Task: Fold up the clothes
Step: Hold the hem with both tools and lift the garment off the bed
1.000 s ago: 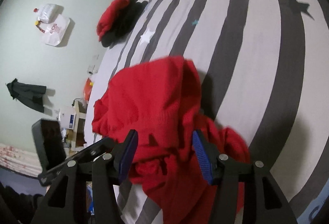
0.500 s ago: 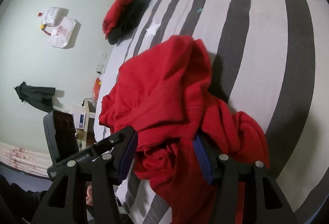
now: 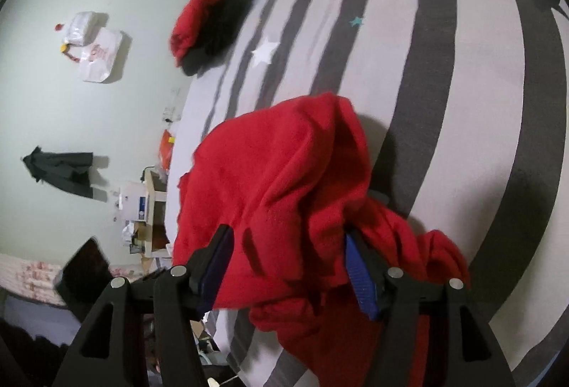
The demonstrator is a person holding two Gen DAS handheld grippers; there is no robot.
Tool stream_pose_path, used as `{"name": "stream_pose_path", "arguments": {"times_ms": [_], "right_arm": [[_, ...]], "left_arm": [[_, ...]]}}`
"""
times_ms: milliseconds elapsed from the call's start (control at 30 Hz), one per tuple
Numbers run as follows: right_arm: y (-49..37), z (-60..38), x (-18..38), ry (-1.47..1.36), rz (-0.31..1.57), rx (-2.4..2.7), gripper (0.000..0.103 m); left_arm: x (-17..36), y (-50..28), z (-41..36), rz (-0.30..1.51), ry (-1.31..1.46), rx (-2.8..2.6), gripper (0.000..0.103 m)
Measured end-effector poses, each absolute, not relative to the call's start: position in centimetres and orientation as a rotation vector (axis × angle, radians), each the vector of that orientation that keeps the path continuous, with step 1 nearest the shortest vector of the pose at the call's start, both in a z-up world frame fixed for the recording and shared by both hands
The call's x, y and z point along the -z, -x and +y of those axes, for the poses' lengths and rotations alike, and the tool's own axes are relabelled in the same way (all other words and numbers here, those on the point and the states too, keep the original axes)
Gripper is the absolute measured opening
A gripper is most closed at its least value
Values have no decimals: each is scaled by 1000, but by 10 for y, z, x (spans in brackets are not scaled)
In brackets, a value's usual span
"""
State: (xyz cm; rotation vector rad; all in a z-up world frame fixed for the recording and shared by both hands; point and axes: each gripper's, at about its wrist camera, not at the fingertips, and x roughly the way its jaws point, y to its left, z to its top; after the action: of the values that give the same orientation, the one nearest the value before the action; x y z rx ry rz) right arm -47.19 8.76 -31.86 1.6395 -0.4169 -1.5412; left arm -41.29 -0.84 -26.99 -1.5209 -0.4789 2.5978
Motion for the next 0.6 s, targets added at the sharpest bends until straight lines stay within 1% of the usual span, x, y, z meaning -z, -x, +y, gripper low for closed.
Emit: {"name": "stream_pose_path", "arguments": {"times_ms": [67,100,133,167,200,233,300,333,367,400,533,600], "right_arm": [[474,86,321,-1640,-412,1552,50],[473,86,320,-1623,-396,1563,33],[472,86,319,-1607,-380,1573,27],[472,85,318,-1590,-364,1583,25],[469,87,316,-1573,-363,1589,22],[465,88,314,-1556,-362,1595,21],[459,92,313,-1549,-361,1604,19],[456,95,313,-1546,-377,1602,19],[453,98,313,-1543,-393,1599,18],[449,103,312,-1536,-413,1600,18],[437,113,303,-1497,-514,1578,17],[429,115,292,-1463,-541,1571,17]], "left_arm": [[269,408,-12,-497,1526,-2597,18],[269,406,-15,-518,1531,-2598,18],[271,407,-19,-566,1534,-2587,19],[272,407,-24,-622,1544,-2583,23],[272,406,-28,-660,1560,-2588,31],[272,405,-31,-692,1577,-2594,36],[273,399,-41,-771,1576,-2606,62],[274,396,-46,-827,1572,-2606,67],[275,392,-52,-886,1567,-2604,73],[278,390,-57,-933,1570,-2595,75],[298,395,-61,-1093,1630,-2468,75],[305,398,-58,-1164,1616,-2391,75]]}}
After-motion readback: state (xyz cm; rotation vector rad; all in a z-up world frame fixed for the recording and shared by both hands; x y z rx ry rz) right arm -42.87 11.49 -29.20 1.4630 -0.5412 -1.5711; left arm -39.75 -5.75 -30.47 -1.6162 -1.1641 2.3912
